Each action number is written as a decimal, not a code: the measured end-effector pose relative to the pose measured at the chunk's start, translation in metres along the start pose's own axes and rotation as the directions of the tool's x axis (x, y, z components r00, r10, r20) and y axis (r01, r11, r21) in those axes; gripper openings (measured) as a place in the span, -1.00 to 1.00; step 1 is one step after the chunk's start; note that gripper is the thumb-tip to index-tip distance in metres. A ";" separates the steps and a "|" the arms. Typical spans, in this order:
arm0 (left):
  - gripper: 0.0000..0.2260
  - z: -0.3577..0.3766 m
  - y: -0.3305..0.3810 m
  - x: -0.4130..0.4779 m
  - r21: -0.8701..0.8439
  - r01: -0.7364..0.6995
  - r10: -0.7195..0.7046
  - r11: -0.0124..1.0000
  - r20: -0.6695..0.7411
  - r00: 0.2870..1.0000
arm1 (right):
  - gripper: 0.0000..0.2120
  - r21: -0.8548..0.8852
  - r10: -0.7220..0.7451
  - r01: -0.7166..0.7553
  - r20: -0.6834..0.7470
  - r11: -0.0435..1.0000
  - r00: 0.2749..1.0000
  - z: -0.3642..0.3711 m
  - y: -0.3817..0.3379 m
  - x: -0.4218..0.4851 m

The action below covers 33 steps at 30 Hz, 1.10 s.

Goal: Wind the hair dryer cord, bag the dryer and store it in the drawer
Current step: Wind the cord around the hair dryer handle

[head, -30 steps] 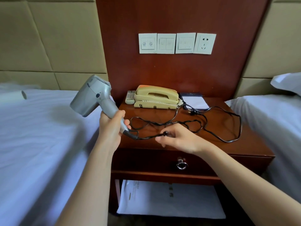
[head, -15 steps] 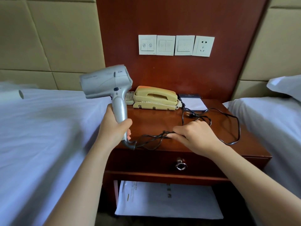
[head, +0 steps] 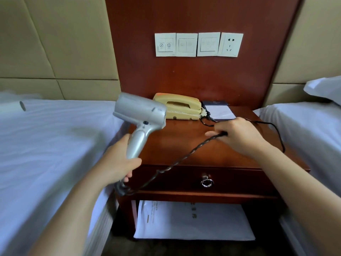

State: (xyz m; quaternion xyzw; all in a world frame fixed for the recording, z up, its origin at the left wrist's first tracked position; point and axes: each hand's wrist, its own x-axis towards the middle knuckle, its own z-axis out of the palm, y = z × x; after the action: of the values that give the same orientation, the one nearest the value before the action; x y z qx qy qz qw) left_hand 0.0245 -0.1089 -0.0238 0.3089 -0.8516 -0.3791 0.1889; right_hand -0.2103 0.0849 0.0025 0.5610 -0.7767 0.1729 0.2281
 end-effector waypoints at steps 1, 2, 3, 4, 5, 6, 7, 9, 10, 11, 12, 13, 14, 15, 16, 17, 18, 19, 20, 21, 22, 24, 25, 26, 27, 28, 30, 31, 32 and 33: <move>-0.61 0.000 -0.002 -0.003 -0.006 -0.007 0.007 1.000 0.038 0.999 | -0.54 0.015 -0.023 0.022 0.048 1.000 0.999 0.000 -0.004 0.001; -0.59 0.001 -0.002 -0.005 -0.008 -0.015 0.016 1.000 0.073 0.997 | -0.52 0.032 -0.030 0.027 0.095 0.999 0.995 -0.001 -0.009 0.002; -0.58 0.001 -0.003 -0.006 -0.019 -0.028 0.029 0.999 0.103 0.994 | -0.52 0.050 -0.023 0.017 0.126 0.999 0.992 -0.002 -0.013 0.003; -0.59 0.002 -0.002 -0.007 -0.039 -0.043 0.048 0.998 0.132 0.990 | -0.53 0.069 -0.013 0.003 0.135 0.998 0.991 -0.005 -0.015 0.004; -0.63 0.004 -0.001 -0.007 -0.064 -0.059 0.068 0.996 0.160 0.985 | -0.54 0.085 0.003 -0.013 0.127 0.996 0.992 -0.008 -0.016 0.004; -0.67 0.006 0.001 -0.008 -0.089 -0.074 0.089 0.993 0.185 0.979 | -0.55 0.093 0.015 -0.026 0.108 0.995 0.994 -0.011 -0.016 0.005; -0.70 0.008 0.003 -0.008 -0.112 -0.085 0.107 0.990 0.205 0.973 | -0.55 0.089 0.026 -0.035 0.094 0.995 0.995 -0.015 -0.015 0.005; -0.76 0.012 0.009 -0.009 -0.136 -0.077 0.107 0.988 0.229 0.968 | -0.56 0.083 0.031 -0.040 0.105 0.996 0.994 -0.020 -0.014 0.005; -0.80 0.015 0.012 -0.010 -0.152 -0.056 0.093 0.987 0.243 0.966 | -0.58 0.080 0.026 -0.036 0.123 0.996 0.992 -0.024 -0.014 0.006; -0.84 0.018 0.016 -0.011 -0.175 -0.030 0.076 0.984 0.263 0.962 | -0.59 0.079 0.020 -0.031 0.136 0.996 0.991 -0.028 -0.015 0.007; -0.87 0.021 0.019 -0.012 -0.198 0.000 0.057 0.980 0.284 0.957 | -0.59 0.086 0.010 -0.021 0.126 0.996 0.992 -0.033 -0.014 0.009; -0.85 0.024 0.023 -0.013 -0.220 0.029 0.039 0.975 0.299 0.954 | -0.59 0.095 0.000 -0.009 0.097 0.995 0.995 -0.038 -0.013 0.010; -0.79 0.027 0.027 -0.014 -0.240 0.057 0.021 0.969 0.309 0.951 | -0.62 0.109 -0.006 0.000 0.057 0.994 0.998 -0.042 -0.012 0.011; -0.73 0.029 0.030 -0.016 -0.259 0.074 0.013 0.963 0.319 0.948 | -0.66 0.128 -0.002 0.000 0.019 0.992 1.000 -0.045 -0.011 0.010; -0.68 0.032 0.034 -0.017 -0.271 0.079 0.017 0.959 0.334 0.942 | -0.68 0.149 0.001 0.001 -0.013 0.989 1.000 -0.047 -0.011 0.010; -0.62 0.033 0.038 -0.019 -0.278 0.082 0.024 0.957 0.359 0.933 | -0.68 0.163 0.010 -0.004 -0.034 0.987 0.999 -0.047 -0.011 0.010; -0.57 0.036 0.042 -0.020 -0.283 0.090 0.029 0.955 0.391 0.920 | -0.68 0.166 0.022 -0.013 -0.050 0.986 0.999 -0.045 -0.012 0.011; -0.53 0.038 0.045 -0.022 -0.293 0.102 0.036 0.951 0.429 0.903 | -0.66 0.169 0.040 -0.030 -0.059 0.985 0.997 -0.044 -0.012 0.011; -0.51 0.041 0.048 -0.024 -0.307 0.113 0.048 0.945 0.470 0.881 | -0.64 0.183 0.065 -0.052 -0.063 0.982 0.996 -0.042 -0.010 0.012; -0.49 0.044 0.050 -0.026 -0.320 0.112 0.072 0.941 0.511 0.857 | -0.63 0.213 0.092 -0.077 -0.061 0.974 0.994 -0.041 -0.006 0.014; -0.46 0.049 0.053 -0.027 -0.330 0.103 0.101 0.939 0.546 0.832 | -0.61 0.246 0.117 -0.100 -0.054 0.964 0.992 -0.040 -0.002 0.015; -0.51 0.057 0.059 -0.028 -0.336 0.092 0.138 0.937 0.601 0.788 | -0.58 0.305 0.153 -0.142 -0.012 0.942 0.988 -0.040 0.006 0.015; -0.60 0.061 0.062 -0.028 -0.331 0.093 0.144 0.939 0.623 0.769 | -0.59 0.346 0.164 -0.160 0.019 0.925 0.986 -0.038 0.010 0.014; -0.69 0.065 0.064 -0.028 -0.329 0.096 0.149 0.939 0.644 0.751 | -0.61 0.388 0.161 -0.169 0.055 0.906 0.986 -0.038 0.012 0.013; -0.74 0.069 0.067 -0.029 -0.336 0.102 0.159 0.936 0.663 0.732 | -0.64 0.428 0.155 -0.185 0.104 0.885 0.982 -0.038 0.013 0.012; -0.77 0.072 0.069 -0.029 -0.354 0.110 0.174 0.929 0.678 0.714 | -0.67 0.460 0.151 -0.206 0.153 0.864 0.977 -0.035 0.017 0.010; -0.74 0.074 0.070 -0.027 -0.411 0.145 0.203 0.900 0.690 0.695 | -0.73 0.540 0.176 -0.288 0.250 0.791 0.952 -0.034 0.023 0.005; -0.69 0.074 0.071 -0.027 -0.443 0.169 0.218 0.880 0.693 0.687 | -0.74 0.591 0.184 -0.326 0.288 0.738 0.940 -0.032 0.030 0.002; -0.62 0.074 0.070 -0.026 -0.475 0.186 0.238 0.860 0.696 0.678 | -0.73 0.619 0.189 -0.365 0.332 0.695 0.924 -0.032 0.032 0.001; -0.55 0.073 0.069 -0.025 -0.506 0.199 0.260 0.840 0.696 0.670 | -0.73 0.656 0.170 -0.365 0.343 0.661 0.924 -0.027 0.038 -0.002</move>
State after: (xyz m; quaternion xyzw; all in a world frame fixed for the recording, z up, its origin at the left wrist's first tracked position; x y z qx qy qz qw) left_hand -0.0245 -0.0171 -0.0201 0.0459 -0.7150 -0.6921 -0.0876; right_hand -0.2414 0.1124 0.0233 0.5007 -0.7466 0.4171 -0.1340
